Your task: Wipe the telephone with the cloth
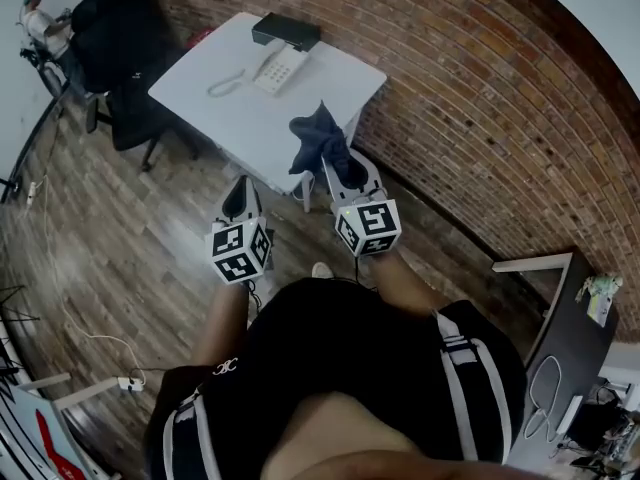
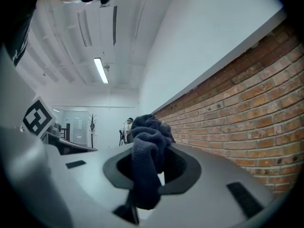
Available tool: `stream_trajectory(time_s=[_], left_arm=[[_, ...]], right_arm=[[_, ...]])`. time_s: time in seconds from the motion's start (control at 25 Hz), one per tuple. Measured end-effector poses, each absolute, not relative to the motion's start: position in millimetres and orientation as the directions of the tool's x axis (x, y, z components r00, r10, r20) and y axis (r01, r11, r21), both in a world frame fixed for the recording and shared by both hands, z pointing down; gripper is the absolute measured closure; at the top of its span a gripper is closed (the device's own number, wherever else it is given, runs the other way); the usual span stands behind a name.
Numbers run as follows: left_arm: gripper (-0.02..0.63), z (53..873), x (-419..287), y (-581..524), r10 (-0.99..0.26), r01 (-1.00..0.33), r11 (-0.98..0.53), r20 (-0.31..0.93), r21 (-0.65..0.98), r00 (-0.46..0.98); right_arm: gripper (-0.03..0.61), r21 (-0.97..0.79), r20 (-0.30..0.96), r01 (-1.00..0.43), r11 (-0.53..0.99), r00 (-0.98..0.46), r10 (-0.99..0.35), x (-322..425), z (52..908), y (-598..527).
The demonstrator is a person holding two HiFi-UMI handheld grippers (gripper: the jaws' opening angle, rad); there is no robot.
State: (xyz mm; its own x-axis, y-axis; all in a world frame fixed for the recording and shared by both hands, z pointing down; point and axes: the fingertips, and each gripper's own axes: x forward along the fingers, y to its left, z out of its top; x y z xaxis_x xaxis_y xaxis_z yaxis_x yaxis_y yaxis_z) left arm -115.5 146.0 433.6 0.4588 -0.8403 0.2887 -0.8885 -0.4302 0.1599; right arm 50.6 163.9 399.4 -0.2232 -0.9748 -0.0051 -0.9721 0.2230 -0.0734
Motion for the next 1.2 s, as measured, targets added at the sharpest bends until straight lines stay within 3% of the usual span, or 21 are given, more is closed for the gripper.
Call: stream_trajectory(time_s=[1.2], left_arm=[[0.607,454.3,-51.7,92.4,-0.853,-0.908,-0.405,0.315,0.106,0.417]], right_arm=[[0.506,-0.093,0.027,-0.953,0.288,-0.292,-0.956,104.0,427.4,89.5]])
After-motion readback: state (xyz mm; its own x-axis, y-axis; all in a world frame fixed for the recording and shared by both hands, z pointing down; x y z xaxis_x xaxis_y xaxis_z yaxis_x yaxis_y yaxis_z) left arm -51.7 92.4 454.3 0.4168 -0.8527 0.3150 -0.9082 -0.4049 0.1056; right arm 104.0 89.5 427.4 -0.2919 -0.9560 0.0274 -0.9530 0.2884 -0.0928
